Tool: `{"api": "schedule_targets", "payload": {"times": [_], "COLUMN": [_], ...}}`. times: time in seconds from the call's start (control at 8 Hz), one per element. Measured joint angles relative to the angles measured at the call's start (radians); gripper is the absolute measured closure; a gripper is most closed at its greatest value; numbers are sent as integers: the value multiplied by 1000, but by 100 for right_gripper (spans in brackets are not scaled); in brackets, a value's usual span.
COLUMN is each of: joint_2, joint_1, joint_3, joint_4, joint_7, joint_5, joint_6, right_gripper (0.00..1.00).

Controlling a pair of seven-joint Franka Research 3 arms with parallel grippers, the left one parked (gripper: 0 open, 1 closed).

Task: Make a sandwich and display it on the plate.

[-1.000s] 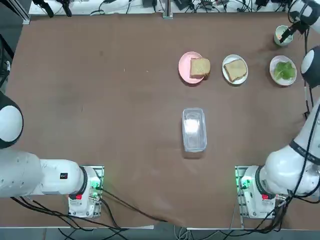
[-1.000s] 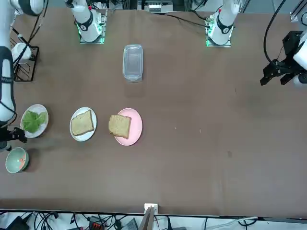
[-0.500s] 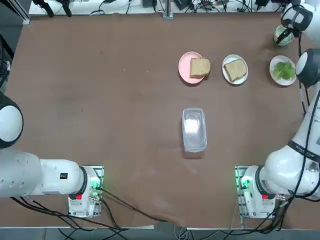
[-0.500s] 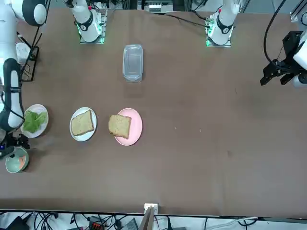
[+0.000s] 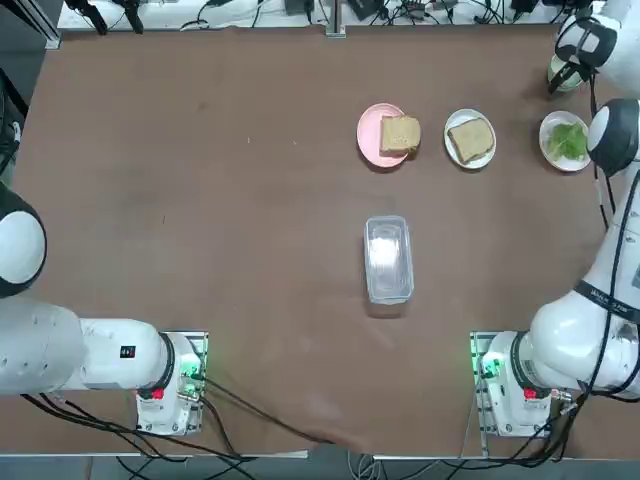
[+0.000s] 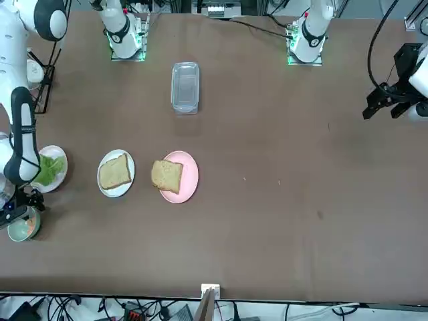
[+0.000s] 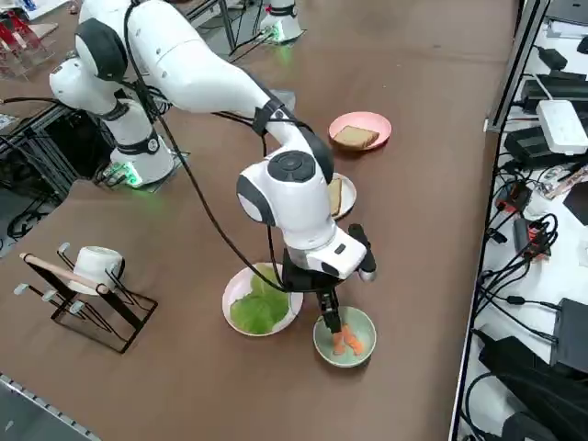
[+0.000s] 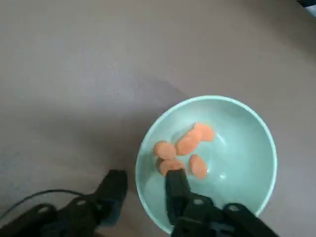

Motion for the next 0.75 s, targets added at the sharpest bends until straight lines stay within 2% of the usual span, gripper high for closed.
{"api": "schedule_targets", "payload": {"times": [0.12,0.25,0.38,0.75], "joint_2": [1,2,1,-52], "joint_1": [4,7,9,10], "joint_3": [0,0,0,-1], "joint_4": [0,1,7,45], "joint_7": [0,0,0,0], "joint_5": [0,0,0,0], "joint_6": [0,0,-8,-123], "right_gripper": [72,78,97,97]}}
